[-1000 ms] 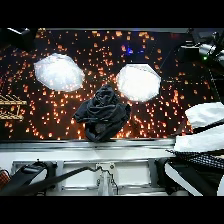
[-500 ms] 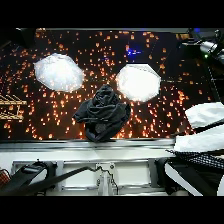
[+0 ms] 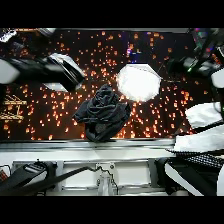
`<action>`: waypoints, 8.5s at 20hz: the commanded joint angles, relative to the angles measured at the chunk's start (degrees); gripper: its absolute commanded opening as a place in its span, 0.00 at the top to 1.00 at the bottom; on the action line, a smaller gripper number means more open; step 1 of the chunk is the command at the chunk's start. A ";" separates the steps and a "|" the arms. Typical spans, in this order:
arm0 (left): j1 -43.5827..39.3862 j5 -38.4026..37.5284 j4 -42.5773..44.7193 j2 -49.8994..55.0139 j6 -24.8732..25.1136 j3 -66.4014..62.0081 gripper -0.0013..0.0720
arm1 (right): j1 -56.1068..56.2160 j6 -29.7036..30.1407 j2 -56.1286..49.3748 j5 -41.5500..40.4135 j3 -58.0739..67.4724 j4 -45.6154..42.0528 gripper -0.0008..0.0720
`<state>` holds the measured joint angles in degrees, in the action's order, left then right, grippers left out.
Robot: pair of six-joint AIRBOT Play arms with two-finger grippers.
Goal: Fold the clothes and pants, and hang the long-sleeved shirts on hangers.
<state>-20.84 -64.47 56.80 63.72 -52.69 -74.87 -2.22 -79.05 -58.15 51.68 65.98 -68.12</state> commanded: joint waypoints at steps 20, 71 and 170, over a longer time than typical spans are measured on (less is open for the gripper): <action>-26.29 0.24 24.17 17.42 -0.94 6.03 0.46 | 0.07 -4.87 13.46 -3.26 -24.61 0.33 0.40; -18.80 16.83 25.00 1.55 -20.85 -6.62 0.96 | 25.35 -42.93 8.04 -20.74 -29.00 15.82 0.40; -6.60 8.81 18.64 -22.77 -3.50 40.74 0.58 | 35.43 -2.51 -48.17 22.88 46.51 6.49 0.96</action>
<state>-18.83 -58.67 67.46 41.65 -56.58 -36.91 33.52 -81.38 -106.34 74.30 112.51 -63.99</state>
